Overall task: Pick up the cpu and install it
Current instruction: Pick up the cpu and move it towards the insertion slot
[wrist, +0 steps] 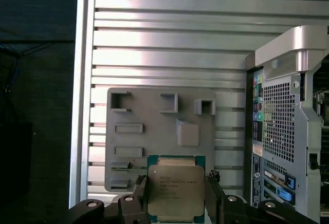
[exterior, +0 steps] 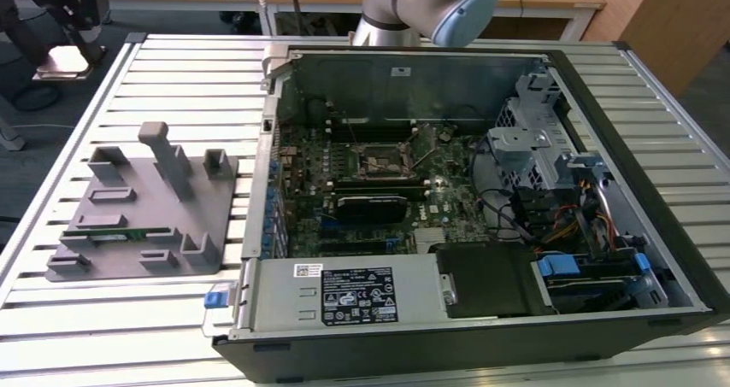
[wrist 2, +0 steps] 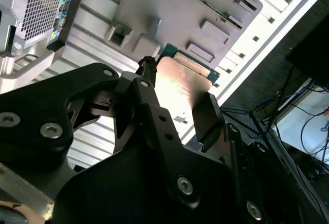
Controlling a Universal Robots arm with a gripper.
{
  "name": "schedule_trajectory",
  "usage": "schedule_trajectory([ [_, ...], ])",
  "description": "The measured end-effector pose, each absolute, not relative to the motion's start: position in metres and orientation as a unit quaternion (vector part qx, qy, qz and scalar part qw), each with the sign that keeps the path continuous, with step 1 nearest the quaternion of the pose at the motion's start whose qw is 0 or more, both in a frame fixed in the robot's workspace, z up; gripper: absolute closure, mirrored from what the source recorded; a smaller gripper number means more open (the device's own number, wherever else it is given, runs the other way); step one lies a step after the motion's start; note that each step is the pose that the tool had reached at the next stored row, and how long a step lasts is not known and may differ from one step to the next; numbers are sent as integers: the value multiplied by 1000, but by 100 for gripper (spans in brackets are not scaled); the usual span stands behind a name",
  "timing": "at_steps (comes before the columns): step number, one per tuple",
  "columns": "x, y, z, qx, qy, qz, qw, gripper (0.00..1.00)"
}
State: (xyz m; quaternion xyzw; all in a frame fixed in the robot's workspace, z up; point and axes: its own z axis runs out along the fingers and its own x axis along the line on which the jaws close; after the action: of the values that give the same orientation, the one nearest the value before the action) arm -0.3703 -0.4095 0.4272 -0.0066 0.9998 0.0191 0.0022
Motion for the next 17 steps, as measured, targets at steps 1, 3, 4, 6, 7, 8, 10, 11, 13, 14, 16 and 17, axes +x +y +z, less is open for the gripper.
schedule_trajectory([
  [1, -368, -409, 427, -7, 1000, 19, 2, 47],
  [3, -364, -409, 427, -7, 1000, 19, 2, 47],
  [4, -363, -409, 427, -7, 1000, 19, 2, 47],
  [6, -358, -409, 427, -7, 1000, 19, 2, 47],
  [7, -357, -409, 427, -7, 1000, 19, 2, 47],
  [8, -355, -409, 427, -7, 1000, 19, 2, 47],
  [10, -351, -409, 427, -7, 1000, 19, 2, 47],
  [11, -349, -409, 427, -7, 1000, 19, 2, 47],
  [13, -345, -409, 427, -7, 1000, 19, 2, 47],
  [14, -343, -409, 427, -7, 1000, 19, 2, 47],
  [16, -339, -409, 427, -7, 1000, 19, 2, 47],
  [17, -337, -409, 427, -7, 1000, 19, 2, 47],
])
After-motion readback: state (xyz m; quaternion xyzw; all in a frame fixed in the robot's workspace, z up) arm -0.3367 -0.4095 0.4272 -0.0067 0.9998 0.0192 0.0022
